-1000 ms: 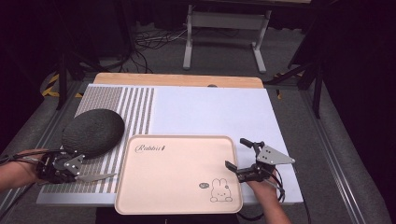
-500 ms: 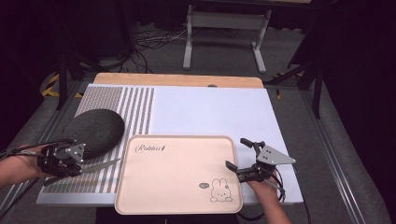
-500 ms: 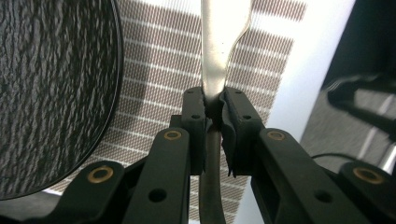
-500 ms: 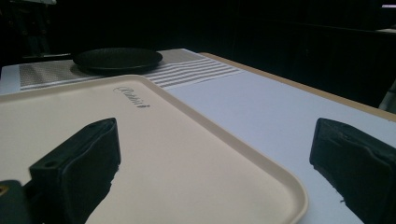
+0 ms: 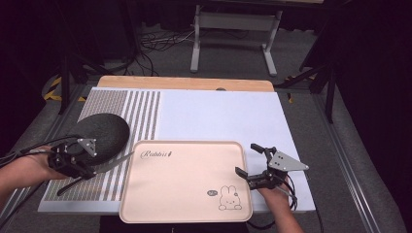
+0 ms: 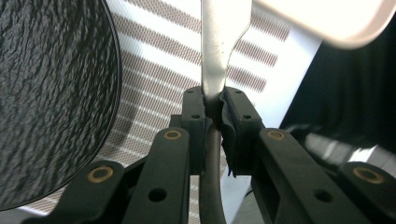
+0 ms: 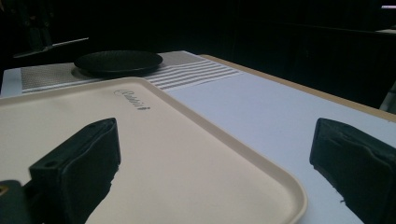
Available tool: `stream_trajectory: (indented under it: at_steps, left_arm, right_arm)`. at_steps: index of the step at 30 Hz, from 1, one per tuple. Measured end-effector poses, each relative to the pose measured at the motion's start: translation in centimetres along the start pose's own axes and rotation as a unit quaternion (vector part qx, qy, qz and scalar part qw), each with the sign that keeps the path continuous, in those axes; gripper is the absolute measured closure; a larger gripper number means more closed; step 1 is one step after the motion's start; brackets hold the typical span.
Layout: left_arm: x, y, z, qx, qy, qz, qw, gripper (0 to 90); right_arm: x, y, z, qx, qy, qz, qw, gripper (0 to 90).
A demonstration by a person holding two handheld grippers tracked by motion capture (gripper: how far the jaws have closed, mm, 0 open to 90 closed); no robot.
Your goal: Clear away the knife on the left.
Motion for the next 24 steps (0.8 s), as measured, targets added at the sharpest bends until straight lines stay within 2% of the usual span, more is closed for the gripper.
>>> stream_trajectory:
  at_steps: [1, 5, 8, 10, 14, 17, 19, 24]
  left_arm:
    - [0.0, 0.1, 0.2, 0.0, 0.007, -0.001, 1.0, 80.2]
    - [-0.1, 0.4, 0.8, -0.003, 0.011, -0.002, 0.9999, 80.3]
    - [-0.2, 0.6, 1.2, -0.007, 0.023, -0.003, 0.9997, 80.3]
    - [-0.1, 0.7, 1.5, -0.008, 0.038, 0.012, 0.9992, 80.3]
    - [-0.1, 0.7, 2.3, -0.025, 0.074, 0.001, 0.9969, 80.3]
    - [-0.4, 0.9, 2.8, -0.038, 0.088, -0.014, 0.9953, 80.3]
    - [-0.7, 0.9, 3.2, -0.048, 0.086, -0.02, 0.995, 80.3]
    - [-1.6, 1.0, 4.3, -0.054, 0.085, -0.03, 0.9945, 80.2]
  right_arm:
    - [0.0, 0.0, 0.0, 0.0, -0.001, 0.0, 1.0, 2.7]
    - [-0.1, 0.1, 0.0, 0.0, -0.003, -0.001, 1.0, 2.7]
    - [-0.1, 0.1, 0.0, -0.001, -0.003, -0.001, 1.0, 2.7]
    - [-0.1, 0.1, 0.0, -0.002, -0.003, -0.001, 1.0, 2.7]
    - [0.0, 0.1, 0.0, -0.001, -0.001, 0.0, 1.0, 2.7]
    - [0.0, 0.1, 0.0, 0.0, 0.003, 0.001, 1.0, 2.7]
    - [0.0, 0.1, 0.0, -0.001, 0.002, 0.0, 1.0, 2.7]
    - [0.0, 0.1, 0.0, -0.001, 0.003, -0.001, 1.0, 2.6]
Point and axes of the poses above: each handheld gripper's, and its own axes: y roughly backward along the jaws, z roughly out of its top, x roughly to its left, the point moved 6 cm from there along -y, roughly forward along the jaws
